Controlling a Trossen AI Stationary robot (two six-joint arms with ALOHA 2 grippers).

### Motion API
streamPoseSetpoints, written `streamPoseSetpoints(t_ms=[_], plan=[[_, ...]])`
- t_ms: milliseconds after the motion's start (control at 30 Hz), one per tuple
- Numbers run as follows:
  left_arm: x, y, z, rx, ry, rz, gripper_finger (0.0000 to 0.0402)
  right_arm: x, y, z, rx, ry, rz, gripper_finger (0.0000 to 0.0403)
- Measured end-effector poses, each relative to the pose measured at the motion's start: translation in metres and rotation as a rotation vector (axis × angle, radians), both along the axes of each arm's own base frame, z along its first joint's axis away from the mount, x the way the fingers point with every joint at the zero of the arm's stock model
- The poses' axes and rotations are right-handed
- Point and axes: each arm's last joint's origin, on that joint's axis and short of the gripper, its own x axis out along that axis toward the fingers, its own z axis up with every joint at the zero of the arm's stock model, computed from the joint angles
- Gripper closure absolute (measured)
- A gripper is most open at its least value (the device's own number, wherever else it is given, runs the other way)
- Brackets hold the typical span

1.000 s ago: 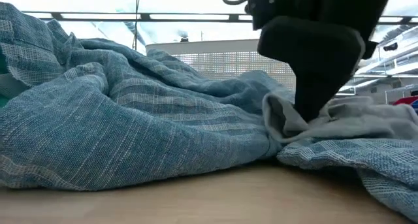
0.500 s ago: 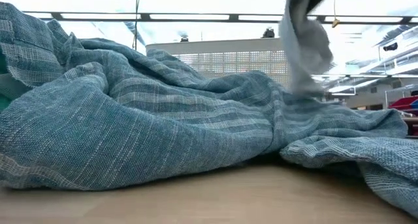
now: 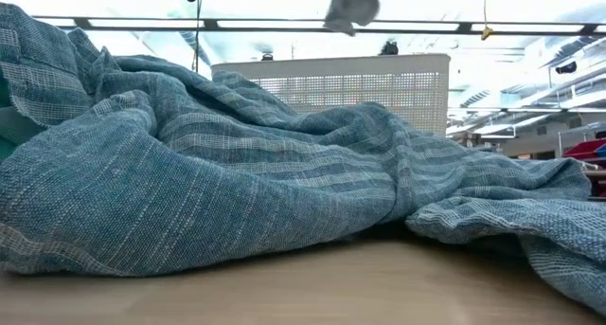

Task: Sort clothes
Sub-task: Put the gray sock into the white bin, then put the light blue long sleeve into the white bin

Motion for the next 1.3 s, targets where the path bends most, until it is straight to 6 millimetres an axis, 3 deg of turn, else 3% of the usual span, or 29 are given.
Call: streamPoseSetpoints(t_ms=[133,300,433,600,833,1067,1300], plan=[[-0.001,0.005,0.001,-0.002,-0.006,0.019,0.0271,0.009,-0.046,0.01,0.046,-0.078,0.048,0.0401],[-0.008,0.01,0.006,-0.006,-0.015,0.037,0.0271,0.022,-0.1,-0.009,0.215,-0.076,0.002,0.0378],[-0.017,0.012,0.009,-0.008,-0.009,0.04,0.0271,0.029,-0.12,-0.024,0.309,-0.038,0.021,0.0344],[-0.028,0.014,0.015,-0.009,-0.017,0.044,0.0271,0.027,-0.123,-0.027,0.355,-0.014,0.048,0.0296],[-0.033,0.014,0.019,-0.023,-0.043,0.032,0.0271,-0.017,-0.094,-0.005,0.476,0.014,0.157,0.0262],[-0.023,0.01,0.012,-0.064,-0.002,-0.031,0.0271,-0.068,-0.03,0.008,0.496,0.092,0.145,0.0267],[0.01,0.003,-0.017,-0.038,0.132,-0.078,0.0271,-0.104,0.035,0.008,0.527,0.095,0.158,0.0268]])
